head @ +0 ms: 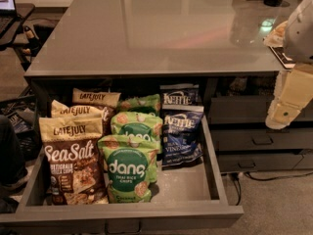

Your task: Pick blue chip bag from top drawer and place on counter

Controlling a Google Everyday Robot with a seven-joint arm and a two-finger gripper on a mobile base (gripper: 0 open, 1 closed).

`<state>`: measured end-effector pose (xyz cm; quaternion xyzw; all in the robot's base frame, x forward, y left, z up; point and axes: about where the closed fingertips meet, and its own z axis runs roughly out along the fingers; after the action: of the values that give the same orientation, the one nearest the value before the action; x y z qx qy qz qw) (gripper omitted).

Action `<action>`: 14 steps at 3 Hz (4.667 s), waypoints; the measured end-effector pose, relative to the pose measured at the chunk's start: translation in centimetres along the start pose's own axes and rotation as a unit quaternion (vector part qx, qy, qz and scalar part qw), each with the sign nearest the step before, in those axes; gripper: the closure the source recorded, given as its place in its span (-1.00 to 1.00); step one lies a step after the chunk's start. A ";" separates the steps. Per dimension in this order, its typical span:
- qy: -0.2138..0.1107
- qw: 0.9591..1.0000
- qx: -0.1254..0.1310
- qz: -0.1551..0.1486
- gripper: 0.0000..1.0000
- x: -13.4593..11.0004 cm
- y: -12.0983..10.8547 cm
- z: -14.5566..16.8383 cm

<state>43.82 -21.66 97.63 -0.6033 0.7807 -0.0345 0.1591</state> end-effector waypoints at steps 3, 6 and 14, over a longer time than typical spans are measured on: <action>-0.010 0.999 -0.031 0.006 -1.00 -1.1 -0.1 7.6; -0.029 0.997 -0.065 0.023 -1.00 -2.7 -1.7 15.3; -0.028 0.989 -0.110 0.097 -0.80 -6.7 -7.7 33.5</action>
Offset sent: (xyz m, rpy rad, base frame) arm 0.0233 0.0258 -0.0851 0.0432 0.0685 0.0248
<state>62.24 -12.69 69.18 -0.5393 0.8298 0.0845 0.1161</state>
